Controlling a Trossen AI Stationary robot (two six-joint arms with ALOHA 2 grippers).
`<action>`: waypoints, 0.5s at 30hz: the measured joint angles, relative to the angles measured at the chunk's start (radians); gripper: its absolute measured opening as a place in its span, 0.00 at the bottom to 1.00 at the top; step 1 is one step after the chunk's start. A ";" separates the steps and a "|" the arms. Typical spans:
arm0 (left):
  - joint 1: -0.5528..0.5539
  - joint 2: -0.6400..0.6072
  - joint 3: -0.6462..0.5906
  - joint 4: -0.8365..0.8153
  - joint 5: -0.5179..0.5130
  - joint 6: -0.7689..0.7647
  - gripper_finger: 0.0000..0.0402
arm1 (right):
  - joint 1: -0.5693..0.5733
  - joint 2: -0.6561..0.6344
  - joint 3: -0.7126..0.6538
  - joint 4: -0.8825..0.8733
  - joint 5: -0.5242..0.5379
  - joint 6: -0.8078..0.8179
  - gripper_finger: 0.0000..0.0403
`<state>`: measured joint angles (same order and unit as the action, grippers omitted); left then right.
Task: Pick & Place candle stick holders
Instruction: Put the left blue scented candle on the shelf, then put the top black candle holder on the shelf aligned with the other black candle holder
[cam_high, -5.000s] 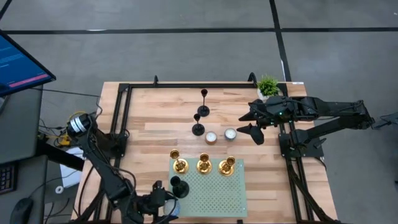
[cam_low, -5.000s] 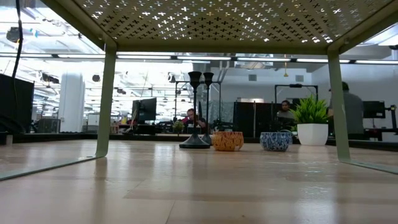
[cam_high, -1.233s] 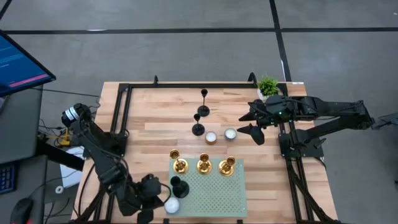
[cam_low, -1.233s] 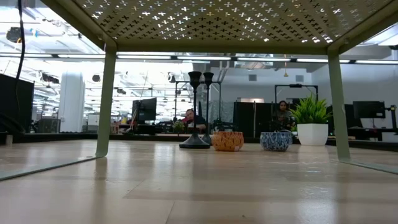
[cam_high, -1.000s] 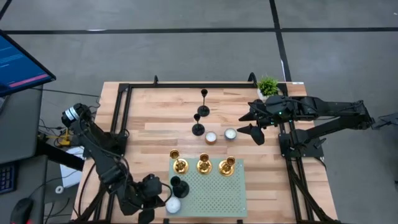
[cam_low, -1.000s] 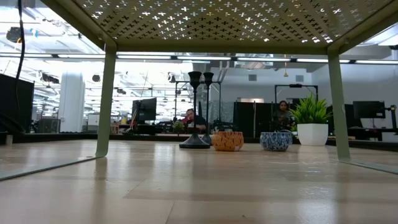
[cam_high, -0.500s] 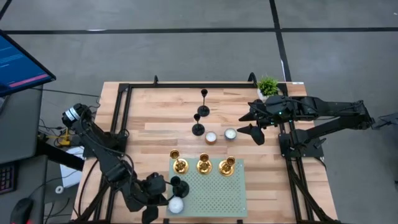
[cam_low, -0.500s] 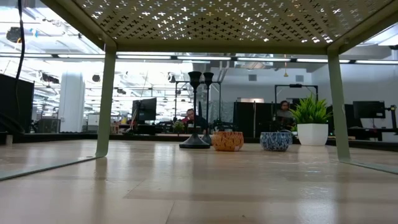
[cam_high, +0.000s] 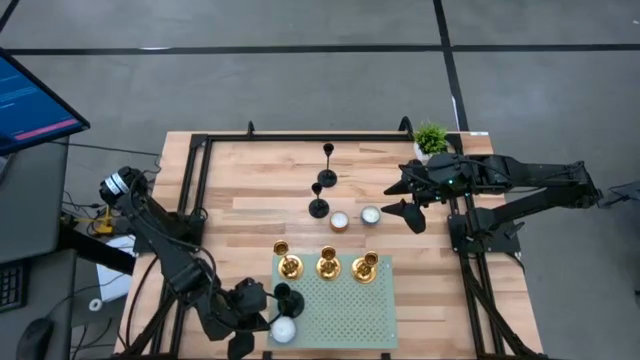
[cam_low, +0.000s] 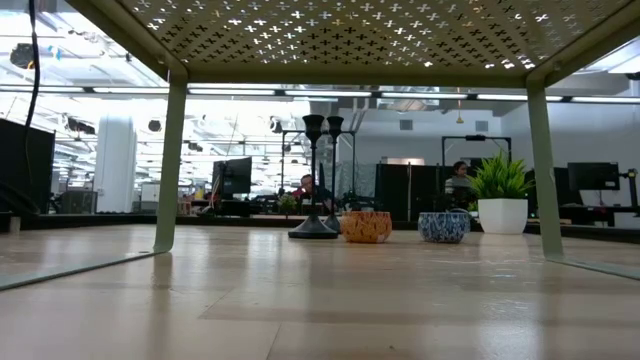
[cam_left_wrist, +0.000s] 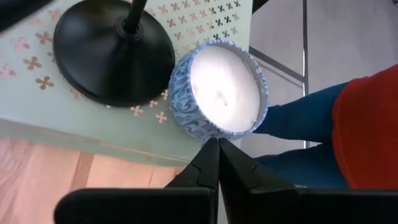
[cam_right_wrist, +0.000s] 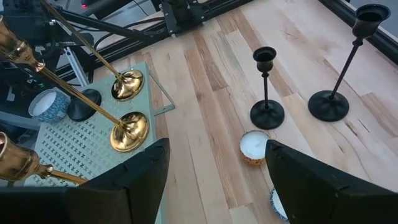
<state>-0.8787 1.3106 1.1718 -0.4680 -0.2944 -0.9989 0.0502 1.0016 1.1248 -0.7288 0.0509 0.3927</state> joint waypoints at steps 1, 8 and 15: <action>0.008 0.000 0.000 0.002 0.002 0.000 0.01 | 0.000 0.000 0.000 0.000 0.000 0.000 0.63; 0.041 0.004 0.000 0.013 0.019 0.030 0.01 | 0.000 0.000 0.000 0.000 0.000 0.000 0.63; 0.043 0.003 0.000 0.012 0.106 0.029 0.01 | 0.000 0.000 0.000 -0.008 0.000 -0.001 0.63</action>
<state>-0.8360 1.3140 1.1713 -0.4562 -0.1883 -0.9698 0.0498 1.0014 1.1248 -0.7368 0.0509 0.3916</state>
